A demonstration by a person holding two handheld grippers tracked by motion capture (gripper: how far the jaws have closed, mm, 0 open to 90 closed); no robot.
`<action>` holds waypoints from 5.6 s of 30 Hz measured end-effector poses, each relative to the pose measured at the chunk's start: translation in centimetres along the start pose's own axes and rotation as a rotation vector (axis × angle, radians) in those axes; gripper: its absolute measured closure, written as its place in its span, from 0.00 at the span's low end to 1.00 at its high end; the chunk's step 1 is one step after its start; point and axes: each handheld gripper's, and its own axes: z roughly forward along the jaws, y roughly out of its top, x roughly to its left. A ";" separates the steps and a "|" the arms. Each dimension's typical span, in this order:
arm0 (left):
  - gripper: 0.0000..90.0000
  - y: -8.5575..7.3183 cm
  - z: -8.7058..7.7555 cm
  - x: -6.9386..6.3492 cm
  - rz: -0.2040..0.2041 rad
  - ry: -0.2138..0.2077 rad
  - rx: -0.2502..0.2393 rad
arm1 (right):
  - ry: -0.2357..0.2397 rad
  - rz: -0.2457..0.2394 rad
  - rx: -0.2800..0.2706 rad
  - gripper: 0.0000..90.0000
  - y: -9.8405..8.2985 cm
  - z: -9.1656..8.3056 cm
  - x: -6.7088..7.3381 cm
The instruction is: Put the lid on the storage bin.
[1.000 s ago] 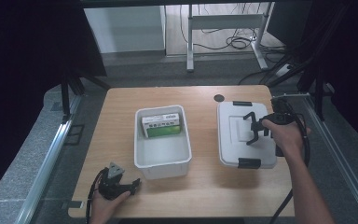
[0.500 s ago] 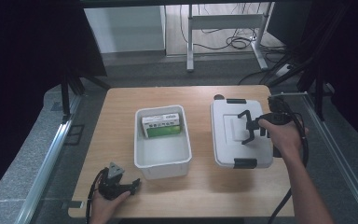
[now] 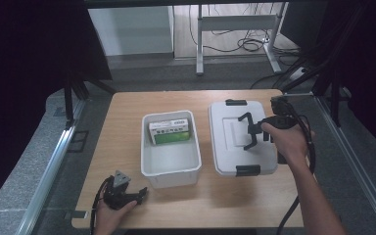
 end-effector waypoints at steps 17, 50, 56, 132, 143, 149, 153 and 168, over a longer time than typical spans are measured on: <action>0.14 0.0 0.0 0.0 0.002 0.000 0.001 | 0.048 -0.057 0.015 0.94 0.2 0.9 3.8; 0.14 0.0 0.0 0.0 0.002 0.000 0.001 | 0.084 -0.075 0.069 0.94 0.1 4.8 9.6; 0.14 0.0 0.0 0.0 0.002 0.000 0.002 | 0.094 -0.072 0.082 0.94 0.4 5.7 10.8; 0.14 0.0 0.0 0.1 0.006 -0.008 0.002 | 0.047 -0.032 0.154 0.76 0.3 14.1 16.6; 0.14 0.0 0.0 0.1 0.007 -0.008 0.002 | 0.167 -0.215 -0.040 0.48 -1.0 10.6 13.9; 0.14 0.0 0.0 0.1 0.007 -0.008 0.002 | 0.204 -0.279 -0.088 0.44 -2.4 9.2 11.9; 0.14 0.0 0.0 0.1 0.007 -0.007 0.003 | 0.234 -0.279 -0.111 0.44 -3.1 8.2 10.5; 0.14 0.0 0.0 0.1 0.007 -0.006 0.000 | 0.261 -0.232 -0.149 0.42 -6.4 6.1 3.9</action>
